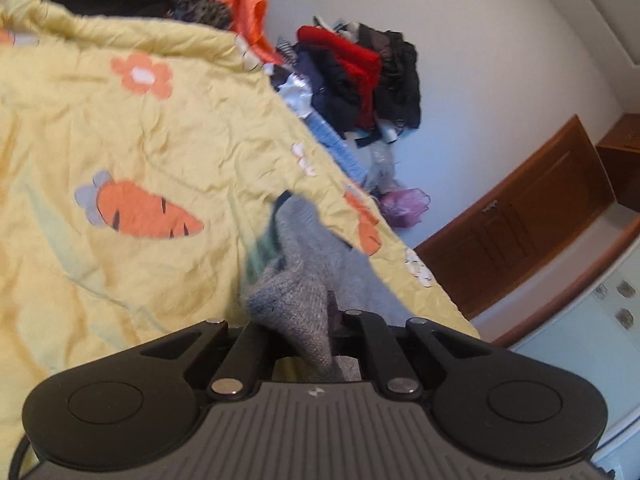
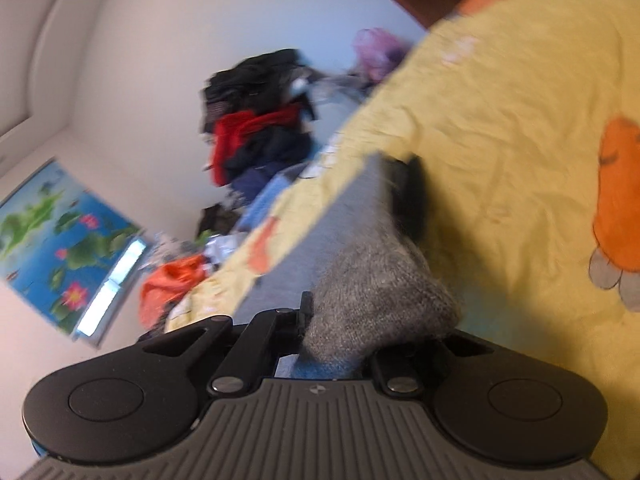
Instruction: Fold small clothes
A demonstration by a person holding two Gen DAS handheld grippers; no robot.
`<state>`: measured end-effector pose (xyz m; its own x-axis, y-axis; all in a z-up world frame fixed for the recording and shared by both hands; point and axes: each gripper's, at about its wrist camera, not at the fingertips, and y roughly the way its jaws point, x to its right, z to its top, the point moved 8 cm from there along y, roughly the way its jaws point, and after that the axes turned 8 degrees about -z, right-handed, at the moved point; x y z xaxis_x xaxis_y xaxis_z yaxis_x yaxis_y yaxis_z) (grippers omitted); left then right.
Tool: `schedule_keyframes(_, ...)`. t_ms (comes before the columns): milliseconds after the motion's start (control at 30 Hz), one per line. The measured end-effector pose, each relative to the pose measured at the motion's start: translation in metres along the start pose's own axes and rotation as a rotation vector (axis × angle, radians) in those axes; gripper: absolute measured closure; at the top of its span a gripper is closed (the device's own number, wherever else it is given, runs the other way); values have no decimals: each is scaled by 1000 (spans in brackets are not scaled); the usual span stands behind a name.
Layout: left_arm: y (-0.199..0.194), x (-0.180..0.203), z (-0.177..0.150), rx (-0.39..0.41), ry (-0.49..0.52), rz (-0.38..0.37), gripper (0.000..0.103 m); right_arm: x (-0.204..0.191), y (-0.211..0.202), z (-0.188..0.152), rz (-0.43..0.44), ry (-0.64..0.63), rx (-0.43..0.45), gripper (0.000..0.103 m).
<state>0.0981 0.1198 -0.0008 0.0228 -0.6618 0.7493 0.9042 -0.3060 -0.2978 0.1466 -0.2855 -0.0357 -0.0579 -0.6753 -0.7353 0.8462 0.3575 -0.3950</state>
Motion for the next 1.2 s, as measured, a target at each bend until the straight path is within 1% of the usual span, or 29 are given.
schedule_keyframes(100, -37, 6, -8, -37, 15, -42, 99, -8, -32, -8, 51, -23, -34, 93)
schedule_keyframes(167, -66, -2, -24, -85, 29, -29, 98, -7, -60, -20, 67, -37, -74, 93)
schedule_keyframes(233, -93, -15, -46, -148, 51, -42, 98, 4, -90, -39, 71, -17, -122, 93)
schedule_keyframes(267, -104, -21, -57, -186, 97, -23, 97, 13, -105, -49, 67, -3, -148, 93)
schedule_keyframes(300, -113, -30, -65, -213, 142, 18, 94, 22, -116, -61, 49, 2, -175, 92)
schedule_keyframes(333, -122, -38, -69, -223, 184, 53, 93, 29, -126, -72, 21, -18, -210, 86)
schedule_keyframes(367, -130, -47, -68, -224, 213, 99, 85, 36, -134, -81, -32, -53, -230, 76)
schedule_keyframes(400, -137, -54, -60, -208, 229, 150, 78, 43, -143, -83, -97, -94, -214, 67)
schedule_keyframes(433, -145, -59, -45, -161, 232, 192, 75, 47, -153, -76, -143, -122, -160, 51)
schedule_keyframes(467, -152, -59, -28, -93, 223, 203, 72, 48, -163, -63, -156, -140, -89, 41)
schedule_keyframes(533, -155, -48, 11, 51, 229, 189, 59, 44, -173, -29, -140, -172, 25, 34)
schedule_keyframes(567, -146, -38, 26, 87, 268, 187, 29, 42, -168, -13, -145, -194, 47, 34)
schedule_keyframes(600, -129, -28, 35, 81, 326, 183, 10, 39, -155, 2, -162, -227, 51, 34)
schedule_keyframes(633, -105, -18, 41, 55, 393, 176, 11, 35, -138, 13, -180, -272, 37, 34)
schedule_keyframes(700, -47, -2, 40, -55, 516, 136, 11, 25, -97, 27, -201, -372, 7, 34)
schedule_keyframes(733, -19, -1, 39, -110, 540, 136, 11, 20, -74, 31, -205, -415, -21, 34)
schedule_keyframes(800, 32, -4, 37, -217, 533, 147, 12, 18, -31, 34, -239, -467, -88, 34)
schedule_keyframes(833, 49, -4, 37, -244, 521, 147, 13, 17, -12, 33, -256, -487, -125, 34)
schedule_keyframes(867, 63, -2, 33, -272, 526, 121, 13, 14, 1, 28, -265, -510, -158, 34)
schedule_keyframes(900, 75, 1, 26, -308, 553, 98, 13, 11, 11, 24, -276, -536, -174, 34)
schedule_keyframes(933, 85, 4, 19, -346, 590, 95, 14, 9, 19, 20, -279, -559, -181, 34)
schedule_keyframes(967, 94, 5, 7, -374, 632, 114, 34, 6, 25, 17, -276, -578, -193, 34)
schedule_keyframes(1000, 100, 2, 0, -393, 664, 149, 73, 7, 29, 13, -274, -588, -204, 34)
schedule_keyframes(1033, 108, -4, -3, -420, 683, 174, 86, 5, 32, 10, -266, -594, -207, 36)
schedule_keyframes(1067, 111, -6, -5, -428, 693, 176, 90, 3, 33, 7, -251, -607, -205, 49)
schedule_keyframes(1100, 109, -4, -5, -419, 716, 166, 94, 2, 34, 4, -232, -623, -210, 58)
schedule_keyframes(1133, 108, 2, -6, -407, 763, 167, 94, 1, 36, 2, -217, -633, -220, 81)
schedule_keyframes(1167, 104, 8, -4, -366, 818, 185, 95, -2, 36, 0, -205, -631, -216, 90)
schedule_keyframes(1200, 96, 17, 2, -310, 855, 189, 95, -6, 34, 3, -190, -627, -197, 90)
